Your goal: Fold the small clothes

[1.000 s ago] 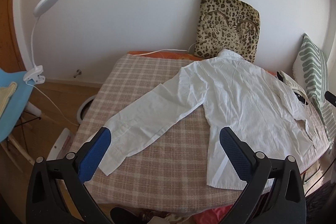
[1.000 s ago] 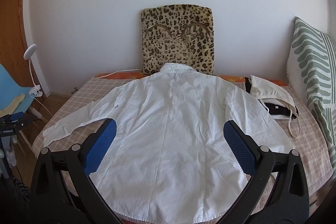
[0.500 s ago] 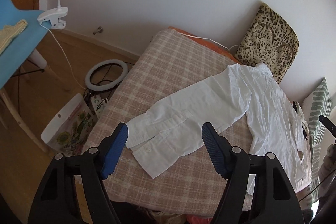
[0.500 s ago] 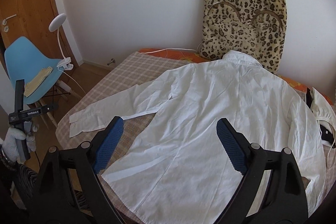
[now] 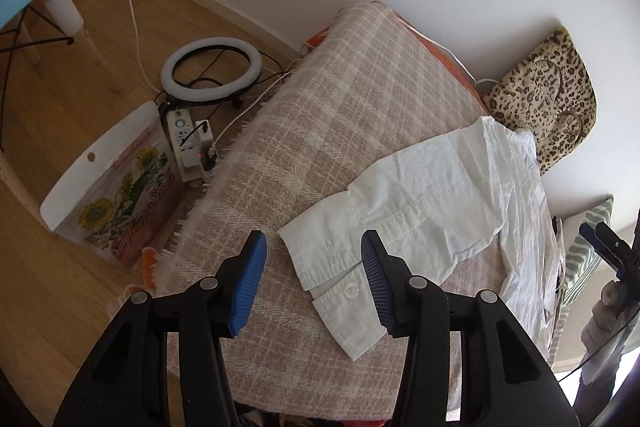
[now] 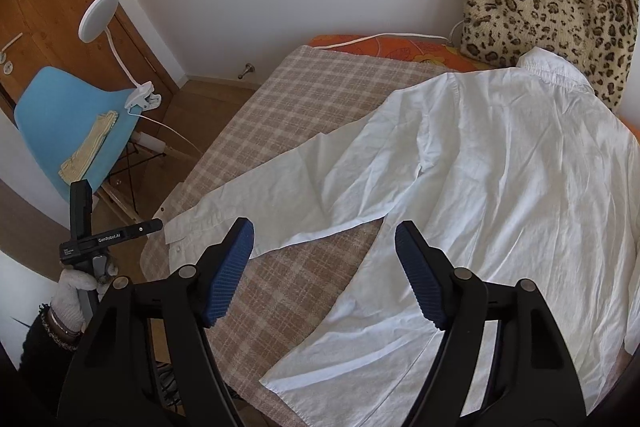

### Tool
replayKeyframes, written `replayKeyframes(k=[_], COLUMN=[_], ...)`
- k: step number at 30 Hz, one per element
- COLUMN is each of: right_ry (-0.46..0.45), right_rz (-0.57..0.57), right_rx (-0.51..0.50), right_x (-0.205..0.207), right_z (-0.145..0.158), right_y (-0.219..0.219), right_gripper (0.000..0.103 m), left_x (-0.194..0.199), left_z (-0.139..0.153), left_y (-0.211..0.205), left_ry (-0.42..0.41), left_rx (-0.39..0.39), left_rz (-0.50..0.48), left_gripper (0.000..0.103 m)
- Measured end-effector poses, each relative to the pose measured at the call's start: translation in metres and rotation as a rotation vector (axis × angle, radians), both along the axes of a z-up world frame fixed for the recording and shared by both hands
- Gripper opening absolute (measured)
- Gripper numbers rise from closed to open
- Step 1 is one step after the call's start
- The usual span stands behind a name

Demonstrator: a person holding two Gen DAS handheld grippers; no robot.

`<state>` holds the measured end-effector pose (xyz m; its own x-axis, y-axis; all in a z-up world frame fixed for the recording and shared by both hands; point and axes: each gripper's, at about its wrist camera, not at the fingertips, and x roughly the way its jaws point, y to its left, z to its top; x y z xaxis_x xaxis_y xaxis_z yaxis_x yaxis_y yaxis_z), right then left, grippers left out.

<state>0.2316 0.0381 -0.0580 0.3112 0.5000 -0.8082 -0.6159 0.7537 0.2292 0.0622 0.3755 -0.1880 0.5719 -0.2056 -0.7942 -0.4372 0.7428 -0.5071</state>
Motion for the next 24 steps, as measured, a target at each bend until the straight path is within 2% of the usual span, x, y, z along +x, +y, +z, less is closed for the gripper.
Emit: replayKeyframes(k=[7,12,14,15,18,24], right_ry=[0.029,0.072,0.086,0.093,0.126,0.174], right_rz=[0.003,-0.014,-0.026,-0.031,-0.053,-0.034], right_rx=[-0.051,-0.088,-0.102,-0.109,-0.130,-0.179], right_x=[0.016,0.040,0.050,0.056,0.072,0.085], right_z=[-0.017,-0.028,-0.032,-0.033,-0.041,-0.066], right_y=[0.030,0.045,0.051,0.054,0.066,0.105], right_gripper=[0.076,0.076,0.076,0.076,0.076,0.076], left_x=[0.012,0.019,0.024,0.026,0.026,0.019], left_z=[-0.014,-0.012,-0.013,-0.015,-0.013,0.014], left_y=[0.004,-0.003,-0.010,-0.012,-0.022,-0.038], left_ry=[0.021,0.000,-0.003,-0.004,-0.032,-0.141], left_rx=[-0.037,0.019,0.019,0.004,0.016,0.064], left_rz=[-0.012,-0.039,-0.085,-0.100,-0.138,-0.188], left_gripper=[0.047,0.046,0.025,0.011,0.007,0.006])
